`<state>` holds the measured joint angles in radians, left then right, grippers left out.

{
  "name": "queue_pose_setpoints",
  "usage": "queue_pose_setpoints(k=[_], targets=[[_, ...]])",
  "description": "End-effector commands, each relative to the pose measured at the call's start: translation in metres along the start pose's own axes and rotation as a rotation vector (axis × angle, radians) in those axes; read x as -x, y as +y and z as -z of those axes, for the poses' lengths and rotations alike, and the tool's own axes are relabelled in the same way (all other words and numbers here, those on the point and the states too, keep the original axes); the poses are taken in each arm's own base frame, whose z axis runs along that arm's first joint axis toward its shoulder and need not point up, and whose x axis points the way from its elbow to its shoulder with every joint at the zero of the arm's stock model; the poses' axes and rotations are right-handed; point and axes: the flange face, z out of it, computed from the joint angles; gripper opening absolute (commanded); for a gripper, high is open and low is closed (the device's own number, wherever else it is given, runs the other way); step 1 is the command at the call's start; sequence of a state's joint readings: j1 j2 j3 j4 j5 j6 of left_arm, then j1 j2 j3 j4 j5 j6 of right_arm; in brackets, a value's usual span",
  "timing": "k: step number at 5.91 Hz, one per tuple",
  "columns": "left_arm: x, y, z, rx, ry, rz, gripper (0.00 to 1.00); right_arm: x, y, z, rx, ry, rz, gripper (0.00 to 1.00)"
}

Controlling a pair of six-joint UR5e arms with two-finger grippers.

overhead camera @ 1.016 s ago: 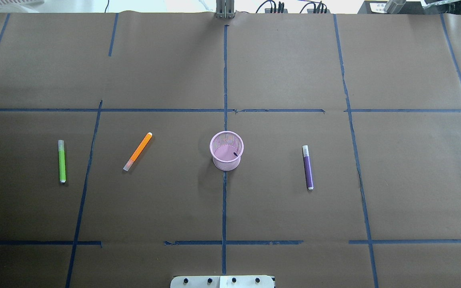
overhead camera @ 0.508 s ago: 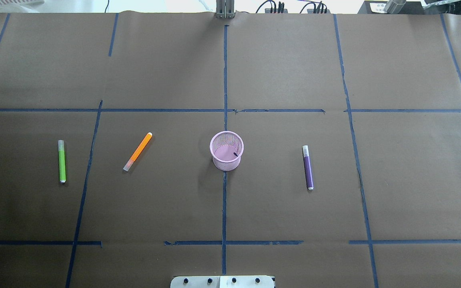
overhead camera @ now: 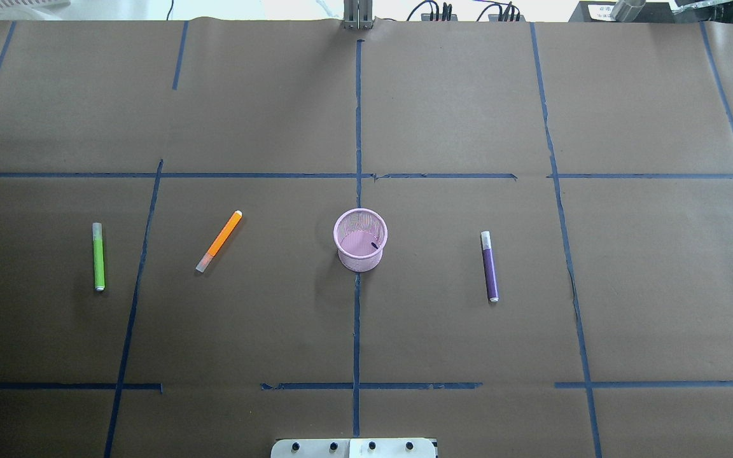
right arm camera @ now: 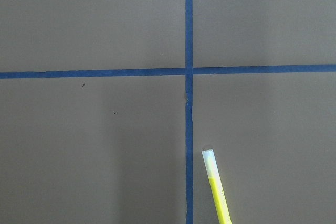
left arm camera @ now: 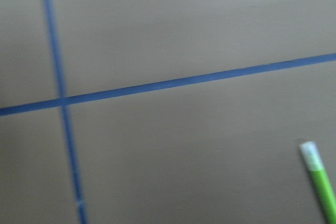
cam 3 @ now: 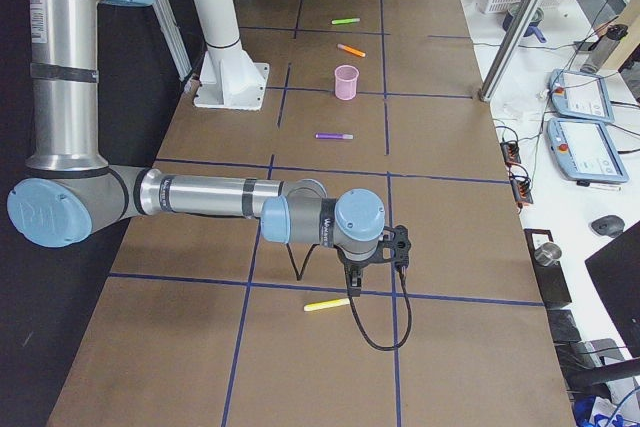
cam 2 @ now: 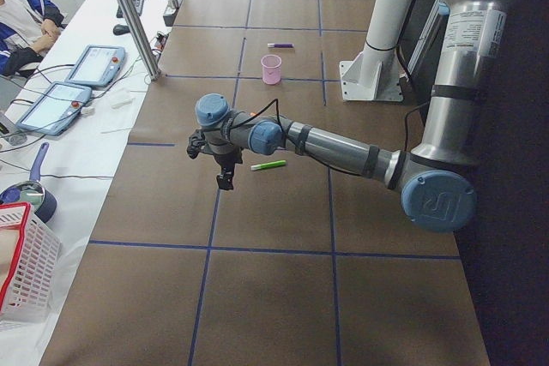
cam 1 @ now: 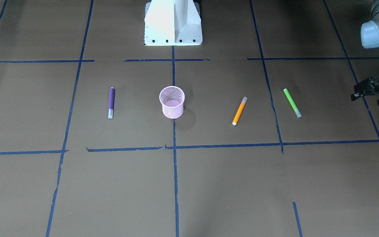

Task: Collect pens into pen holder
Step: 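Move the left gripper down over the upright green marker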

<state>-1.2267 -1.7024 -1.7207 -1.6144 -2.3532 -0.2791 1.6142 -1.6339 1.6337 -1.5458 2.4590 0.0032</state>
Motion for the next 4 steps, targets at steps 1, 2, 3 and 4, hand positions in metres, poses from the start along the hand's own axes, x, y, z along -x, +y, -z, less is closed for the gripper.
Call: queue_pose_setpoints(k=[1, 2, 3, 4], targets=[[-0.046, 0.001, -0.029, -0.026, -0.016, 0.093, 1.00, 0.000, 0.000, 0.000, 0.000, 0.000, 0.003, 1.00], [-0.073, 0.017, -0.050, -0.071, -0.016, 0.175, 1.00, 0.001, -0.001, 0.001, -0.002, 0.000, 0.005, 1.00], [-0.112, 0.027, -0.072, -0.106, -0.039, 0.265, 1.00, 0.001, -0.001, 0.000, 0.000, 0.001, 0.005, 1.00], [-0.135, 0.038, -0.100, -0.104, -0.078, 0.284, 1.00, 0.000, 0.000, -0.001, 0.001, 0.003, 0.004, 1.00]])
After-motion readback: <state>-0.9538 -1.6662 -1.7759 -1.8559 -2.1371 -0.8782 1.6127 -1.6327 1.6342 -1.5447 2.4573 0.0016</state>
